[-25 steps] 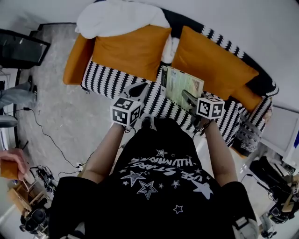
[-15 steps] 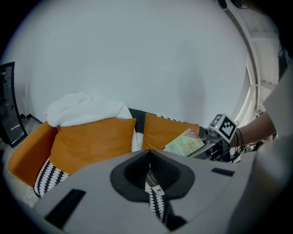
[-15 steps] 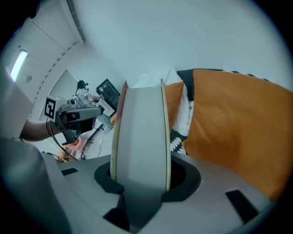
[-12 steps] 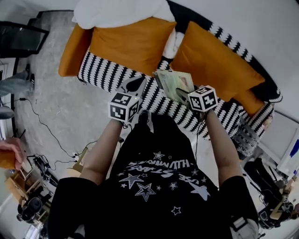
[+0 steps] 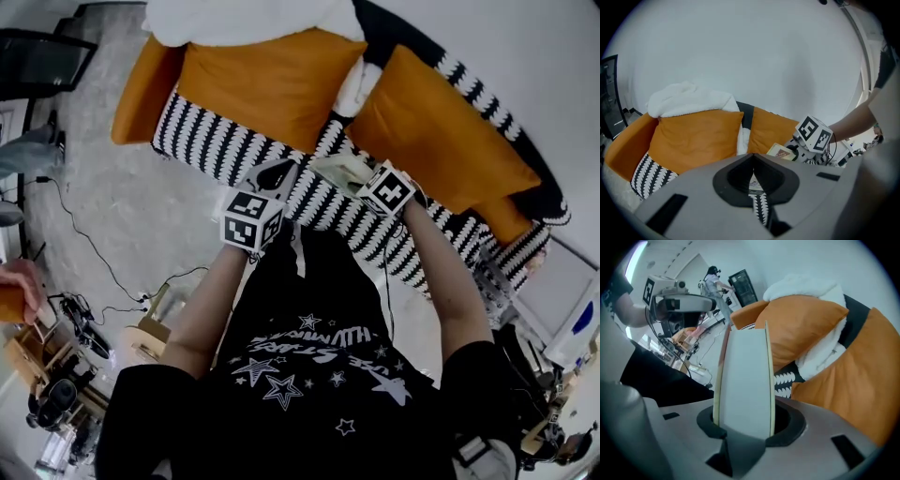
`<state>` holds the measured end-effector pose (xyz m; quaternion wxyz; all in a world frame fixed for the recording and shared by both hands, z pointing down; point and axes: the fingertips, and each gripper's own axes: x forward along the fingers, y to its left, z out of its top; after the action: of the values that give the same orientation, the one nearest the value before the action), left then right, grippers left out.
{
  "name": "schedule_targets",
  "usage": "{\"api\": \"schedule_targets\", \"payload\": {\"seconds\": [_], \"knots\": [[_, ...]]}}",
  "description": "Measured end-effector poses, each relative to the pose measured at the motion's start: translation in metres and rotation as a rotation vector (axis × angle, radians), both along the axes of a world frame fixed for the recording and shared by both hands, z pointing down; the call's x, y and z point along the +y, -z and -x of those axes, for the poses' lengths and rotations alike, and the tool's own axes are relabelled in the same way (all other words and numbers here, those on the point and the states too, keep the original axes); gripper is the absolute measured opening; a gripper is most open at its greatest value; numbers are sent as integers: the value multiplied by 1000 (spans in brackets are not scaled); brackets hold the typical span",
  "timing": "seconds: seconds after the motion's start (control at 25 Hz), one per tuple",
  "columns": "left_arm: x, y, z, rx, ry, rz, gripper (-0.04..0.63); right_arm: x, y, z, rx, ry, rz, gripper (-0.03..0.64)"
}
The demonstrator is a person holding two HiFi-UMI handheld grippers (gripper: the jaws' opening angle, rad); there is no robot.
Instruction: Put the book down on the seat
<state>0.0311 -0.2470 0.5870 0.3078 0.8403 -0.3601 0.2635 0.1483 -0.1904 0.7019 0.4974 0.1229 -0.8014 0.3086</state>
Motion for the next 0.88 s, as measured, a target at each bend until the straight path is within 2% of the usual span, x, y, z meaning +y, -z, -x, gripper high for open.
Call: {"api": "schedule_targets", "payload": {"seconds": [0.16, 0.4, 0.6, 0.88], "knots": [[-6, -9, 2, 0, 15, 12, 8, -15, -19, 2, 52, 108, 4, 170], [-14, -15, 7, -6, 43, 33, 8, -54, -31, -2, 97, 95, 17, 170], [-30, -17, 19, -12, 69, 39, 8, -73, -42, -19, 218, 127, 66, 170], [-43, -24, 12, -26, 62, 17, 8, -84, -55, -19, 171, 109, 83, 170]]}}
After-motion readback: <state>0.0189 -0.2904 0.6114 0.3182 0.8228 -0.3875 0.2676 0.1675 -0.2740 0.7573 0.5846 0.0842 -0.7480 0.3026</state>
